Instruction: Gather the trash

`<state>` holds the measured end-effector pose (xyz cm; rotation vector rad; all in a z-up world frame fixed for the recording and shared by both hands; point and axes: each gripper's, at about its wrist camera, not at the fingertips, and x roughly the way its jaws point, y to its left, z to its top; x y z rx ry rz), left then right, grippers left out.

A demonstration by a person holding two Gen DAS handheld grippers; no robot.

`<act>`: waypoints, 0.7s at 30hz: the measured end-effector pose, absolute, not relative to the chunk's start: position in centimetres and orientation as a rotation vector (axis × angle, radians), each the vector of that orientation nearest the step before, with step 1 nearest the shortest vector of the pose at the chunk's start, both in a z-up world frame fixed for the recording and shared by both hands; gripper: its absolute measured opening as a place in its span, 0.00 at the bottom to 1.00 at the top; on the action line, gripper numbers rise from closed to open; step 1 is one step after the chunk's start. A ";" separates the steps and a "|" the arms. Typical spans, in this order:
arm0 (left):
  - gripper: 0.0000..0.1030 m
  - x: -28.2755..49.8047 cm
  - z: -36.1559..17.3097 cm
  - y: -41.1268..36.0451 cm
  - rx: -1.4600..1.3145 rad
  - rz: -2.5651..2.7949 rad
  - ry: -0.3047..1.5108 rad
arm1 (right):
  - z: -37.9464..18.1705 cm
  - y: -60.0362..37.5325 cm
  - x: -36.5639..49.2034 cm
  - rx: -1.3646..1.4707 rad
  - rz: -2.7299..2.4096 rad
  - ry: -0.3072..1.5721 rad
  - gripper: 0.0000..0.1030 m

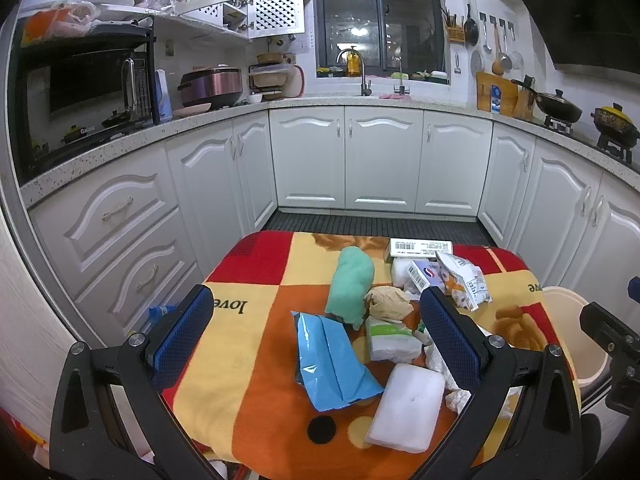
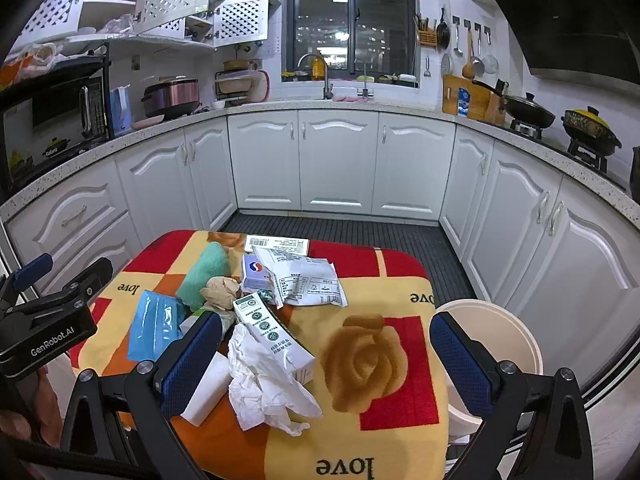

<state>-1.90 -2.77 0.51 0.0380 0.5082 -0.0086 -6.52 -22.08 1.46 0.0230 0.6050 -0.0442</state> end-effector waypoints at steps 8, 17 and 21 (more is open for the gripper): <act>0.99 -1.5 0.0 -2.6 0.033 -0.009 0.530 | 1.0 -21.9 -6.1 0.021 -0.032 0.635 1.00; 0.99 0.2 -1.9 -0.1 -0.015 -0.049 0.662 | -0.9 -22.5 -4.8 0.040 -0.011 0.741 1.00; 0.99 1.2 -3.3 1.1 -0.036 -0.100 0.752 | -2.0 -22.0 -4.0 0.004 0.017 0.806 1.00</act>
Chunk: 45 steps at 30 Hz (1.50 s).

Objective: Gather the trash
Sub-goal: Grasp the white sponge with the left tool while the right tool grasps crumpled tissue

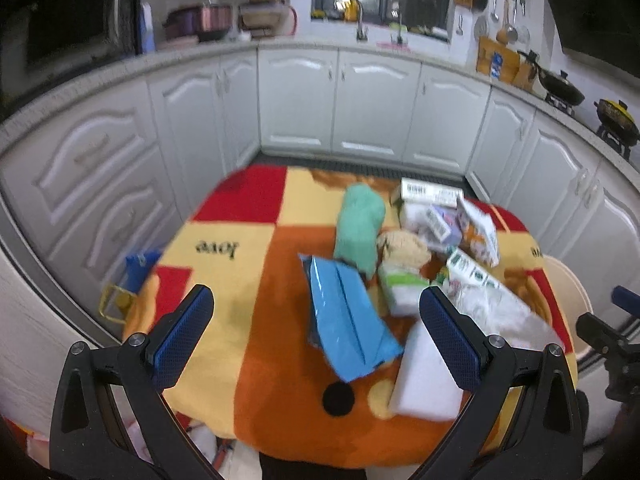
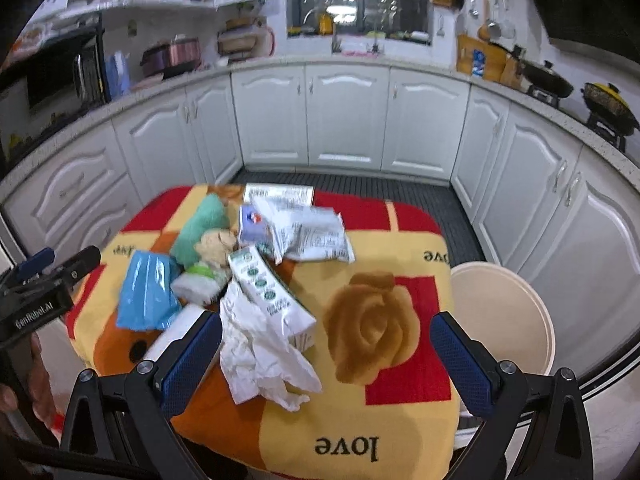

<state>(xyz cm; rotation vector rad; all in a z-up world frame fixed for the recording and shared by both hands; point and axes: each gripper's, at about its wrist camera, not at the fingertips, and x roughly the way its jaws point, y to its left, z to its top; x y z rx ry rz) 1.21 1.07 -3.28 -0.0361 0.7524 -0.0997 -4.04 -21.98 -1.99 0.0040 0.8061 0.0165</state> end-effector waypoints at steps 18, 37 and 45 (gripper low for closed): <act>0.99 -0.1 -8.9 -4.8 0.116 -0.355 0.912 | -6.7 -21.8 -2.4 0.083 0.199 0.899 0.59; 0.16 0.7 -8.7 -4.5 0.094 -0.435 0.994 | -8.2 -19.6 -1.5 0.101 0.336 0.962 0.51; 0.47 0.4 -8.8 -4.5 0.084 -0.461 1.023 | -9.6 -18.3 -0.3 0.106 0.375 0.996 0.47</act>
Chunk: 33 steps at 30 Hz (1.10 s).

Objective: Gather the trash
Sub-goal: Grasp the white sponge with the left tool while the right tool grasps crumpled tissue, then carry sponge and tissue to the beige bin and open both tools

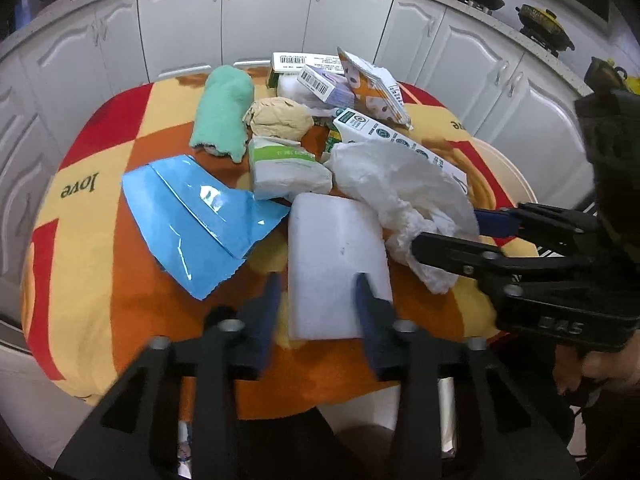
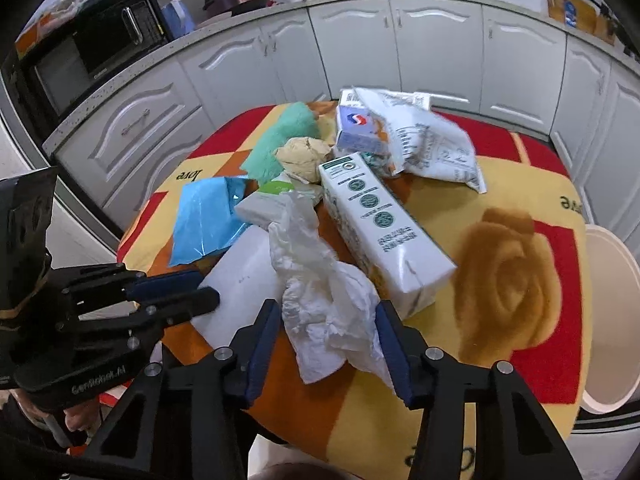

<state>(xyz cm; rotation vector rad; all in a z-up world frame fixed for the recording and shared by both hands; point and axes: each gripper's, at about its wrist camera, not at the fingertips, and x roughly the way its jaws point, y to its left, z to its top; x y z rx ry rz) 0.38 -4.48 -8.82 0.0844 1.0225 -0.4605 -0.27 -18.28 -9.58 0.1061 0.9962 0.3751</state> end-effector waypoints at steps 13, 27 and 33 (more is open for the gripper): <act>0.60 1.0 -10.9 -8.4 0.231 -0.389 1.001 | -8.0 -23.6 -1.2 0.278 0.350 0.917 0.13; 0.54 -0.9 -7.5 -5.3 0.210 -0.399 0.946 | -9.4 -21.0 -1.3 0.232 0.426 1.010 0.43; 0.54 -0.9 -6.3 -3.9 0.173 -0.370 0.927 | -12.7 -18.9 0.7 0.223 0.408 1.048 0.58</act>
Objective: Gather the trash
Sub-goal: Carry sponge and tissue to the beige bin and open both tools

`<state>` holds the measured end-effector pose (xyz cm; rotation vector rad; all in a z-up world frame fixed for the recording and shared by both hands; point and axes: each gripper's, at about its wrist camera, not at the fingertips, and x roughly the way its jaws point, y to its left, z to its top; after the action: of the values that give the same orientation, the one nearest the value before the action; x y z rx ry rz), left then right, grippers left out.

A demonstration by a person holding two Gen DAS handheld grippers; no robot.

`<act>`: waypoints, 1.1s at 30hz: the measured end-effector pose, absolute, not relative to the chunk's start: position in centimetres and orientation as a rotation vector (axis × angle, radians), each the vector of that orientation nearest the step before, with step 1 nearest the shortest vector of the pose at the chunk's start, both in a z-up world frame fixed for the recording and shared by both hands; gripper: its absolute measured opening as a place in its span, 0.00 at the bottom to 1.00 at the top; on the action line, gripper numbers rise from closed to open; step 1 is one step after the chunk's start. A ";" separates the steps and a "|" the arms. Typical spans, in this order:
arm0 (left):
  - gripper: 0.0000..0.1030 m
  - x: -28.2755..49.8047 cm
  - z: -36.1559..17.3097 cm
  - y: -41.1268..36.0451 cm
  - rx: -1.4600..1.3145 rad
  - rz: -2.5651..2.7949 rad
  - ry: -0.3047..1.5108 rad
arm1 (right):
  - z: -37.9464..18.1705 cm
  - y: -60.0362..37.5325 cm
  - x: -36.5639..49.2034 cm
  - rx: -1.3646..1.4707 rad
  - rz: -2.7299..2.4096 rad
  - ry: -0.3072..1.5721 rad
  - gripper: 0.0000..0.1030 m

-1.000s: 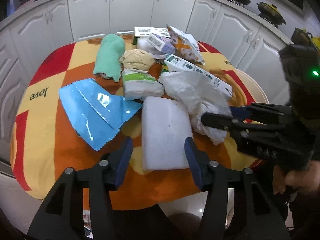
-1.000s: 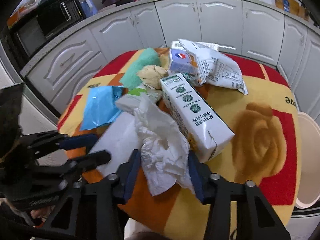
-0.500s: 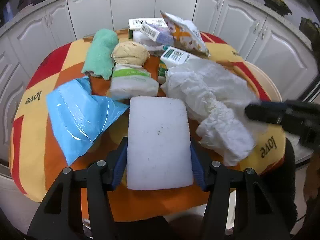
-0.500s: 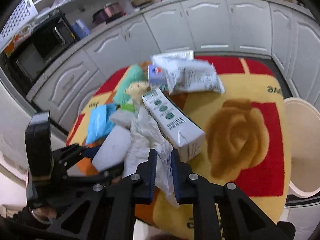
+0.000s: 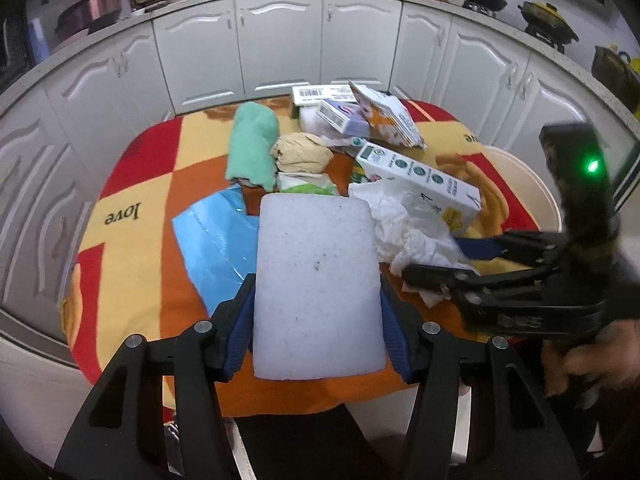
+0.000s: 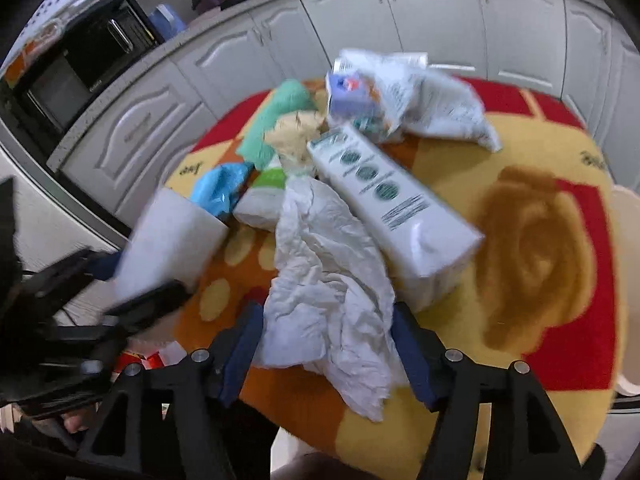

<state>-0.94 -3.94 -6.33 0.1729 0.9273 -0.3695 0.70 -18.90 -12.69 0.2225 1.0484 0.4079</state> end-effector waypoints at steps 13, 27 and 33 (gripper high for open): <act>0.54 -0.9 -2.6 -10.6 0.137 -0.541 0.863 | -5.2 -27.2 -4.1 0.306 0.331 0.810 0.20; 0.55 3.3 -4.0 -29.2 0.160 -0.764 0.921 | -7.9 -43.8 -5.6 0.421 -0.178 0.848 0.20; 0.56 5.3 -6.6 -34.5 0.161 -0.780 0.979 | -9.8 -47.8 -4.8 0.483 -0.251 0.862 0.20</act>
<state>5.27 -34.54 -6.62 0.1606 0.9787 -0.7800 -4.83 -47.78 -9.79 0.4828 0.8621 -0.2513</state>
